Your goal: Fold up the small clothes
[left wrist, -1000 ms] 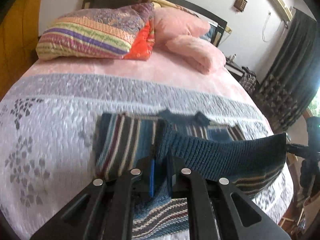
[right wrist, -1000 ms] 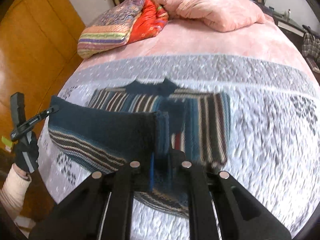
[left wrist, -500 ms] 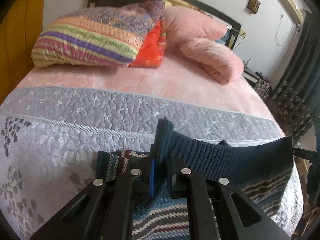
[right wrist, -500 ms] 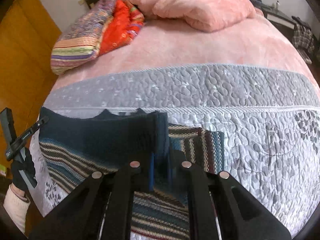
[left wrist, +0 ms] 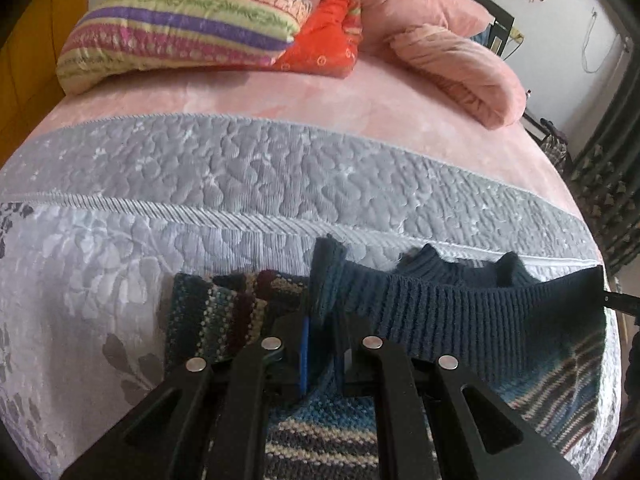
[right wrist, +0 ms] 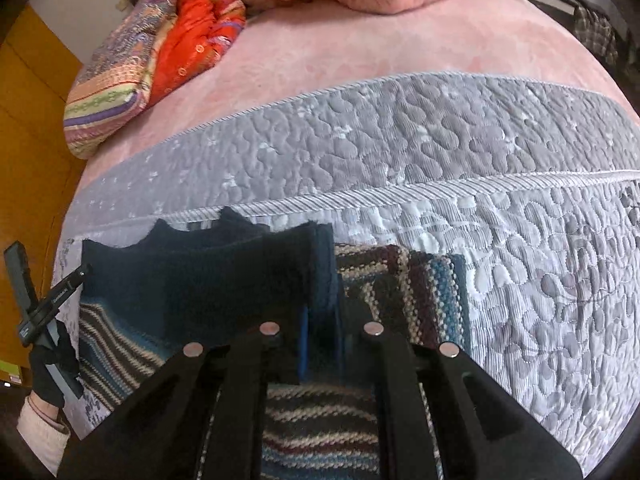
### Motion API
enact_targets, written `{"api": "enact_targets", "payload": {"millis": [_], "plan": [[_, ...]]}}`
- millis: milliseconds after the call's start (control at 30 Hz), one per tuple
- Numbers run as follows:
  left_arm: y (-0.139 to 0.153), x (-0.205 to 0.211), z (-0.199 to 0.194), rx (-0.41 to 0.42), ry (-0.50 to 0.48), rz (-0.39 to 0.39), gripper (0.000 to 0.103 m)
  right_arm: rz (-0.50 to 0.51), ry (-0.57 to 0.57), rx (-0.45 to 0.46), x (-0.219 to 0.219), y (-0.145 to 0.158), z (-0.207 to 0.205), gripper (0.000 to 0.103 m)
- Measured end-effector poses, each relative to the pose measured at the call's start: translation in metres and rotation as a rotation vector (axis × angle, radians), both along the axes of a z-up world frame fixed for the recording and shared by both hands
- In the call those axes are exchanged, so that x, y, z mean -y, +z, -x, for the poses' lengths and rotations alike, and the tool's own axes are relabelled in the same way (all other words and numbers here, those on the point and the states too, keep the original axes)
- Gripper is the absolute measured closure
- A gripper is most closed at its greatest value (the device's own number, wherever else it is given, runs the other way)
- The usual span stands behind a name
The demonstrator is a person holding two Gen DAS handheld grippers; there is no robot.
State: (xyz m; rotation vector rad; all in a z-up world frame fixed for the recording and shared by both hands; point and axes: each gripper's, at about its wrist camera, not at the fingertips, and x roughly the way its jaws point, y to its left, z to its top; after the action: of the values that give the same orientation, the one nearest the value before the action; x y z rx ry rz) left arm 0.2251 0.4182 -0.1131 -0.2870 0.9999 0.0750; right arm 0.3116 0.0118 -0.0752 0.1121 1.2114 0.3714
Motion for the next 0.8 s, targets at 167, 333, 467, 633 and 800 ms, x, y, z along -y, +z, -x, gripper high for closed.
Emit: {"api": "enact_targets", "payload": {"millis": [167, 333, 467, 633, 800], "plan": [[-0.015, -0.003, -0.007, -0.042, 0.008, 0.011, 0.093, 0.045, -0.009, -0.032, -0.003, -0.022, -0.008, 0.093], [-0.025, -0.010, -0.010, -0.081, 0.041, 0.075, 0.087, 0.086, -0.011, -0.065, -0.006, -0.039, -0.011, 0.087], [-0.015, -0.024, -0.001, -0.091, 0.088, 0.166, 0.077, 0.059, 0.005, -0.073, 0.002, -0.028, -0.003, 0.058], [0.020, -0.022, 0.032, -0.021, 0.054, 0.114, 0.072, 0.010, 0.056, -0.066, 0.028, -0.008, 0.025, 0.053], [0.040, 0.012, 0.066, 0.002, -0.032, 0.125, 0.068, -0.009, 0.084, -0.098, 0.054, -0.014, 0.063, 0.057]]}}
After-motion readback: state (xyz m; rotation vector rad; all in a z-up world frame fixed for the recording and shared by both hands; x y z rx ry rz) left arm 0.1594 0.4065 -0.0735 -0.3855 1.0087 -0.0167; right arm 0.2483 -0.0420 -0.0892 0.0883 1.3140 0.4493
